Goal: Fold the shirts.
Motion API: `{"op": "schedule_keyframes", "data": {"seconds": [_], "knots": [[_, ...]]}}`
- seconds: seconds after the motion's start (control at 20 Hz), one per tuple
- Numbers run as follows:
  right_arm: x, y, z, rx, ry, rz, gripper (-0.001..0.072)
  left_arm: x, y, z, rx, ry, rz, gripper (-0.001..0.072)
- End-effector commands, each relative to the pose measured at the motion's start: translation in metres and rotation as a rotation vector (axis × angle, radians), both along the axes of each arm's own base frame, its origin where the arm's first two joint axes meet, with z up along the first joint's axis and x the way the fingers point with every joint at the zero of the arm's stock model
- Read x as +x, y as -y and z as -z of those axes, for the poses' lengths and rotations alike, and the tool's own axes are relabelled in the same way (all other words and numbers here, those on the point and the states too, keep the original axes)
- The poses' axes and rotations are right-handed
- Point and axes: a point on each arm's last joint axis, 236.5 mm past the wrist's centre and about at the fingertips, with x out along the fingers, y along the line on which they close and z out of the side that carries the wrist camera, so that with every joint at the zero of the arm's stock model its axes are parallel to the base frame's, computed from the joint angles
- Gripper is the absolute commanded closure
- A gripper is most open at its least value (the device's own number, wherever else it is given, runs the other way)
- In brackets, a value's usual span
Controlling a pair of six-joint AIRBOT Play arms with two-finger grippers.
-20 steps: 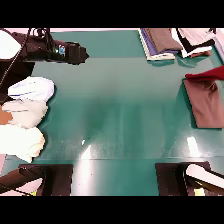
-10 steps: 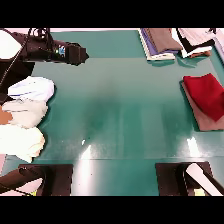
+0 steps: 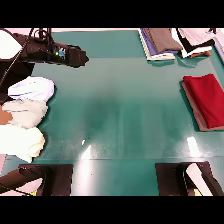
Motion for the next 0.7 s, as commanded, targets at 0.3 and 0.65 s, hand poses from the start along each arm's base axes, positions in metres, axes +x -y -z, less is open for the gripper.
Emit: {"op": "schedule_keyframes", "data": {"seconds": [0.3, 0.65], "knots": [[0.061, -0.223, -0.053, -0.014, 0.138, -0.659, 0.0192, 0.000, 0.000, 0.000, 0.000, 0.001, 0.002, 0.0677], [0.053, -0.326, -0.016, 0.024, 0.047, -0.958, 0.0695, -0.001, 0.000, 0.000, 0.000, 0.000, 0.002, 0.0677]]}}
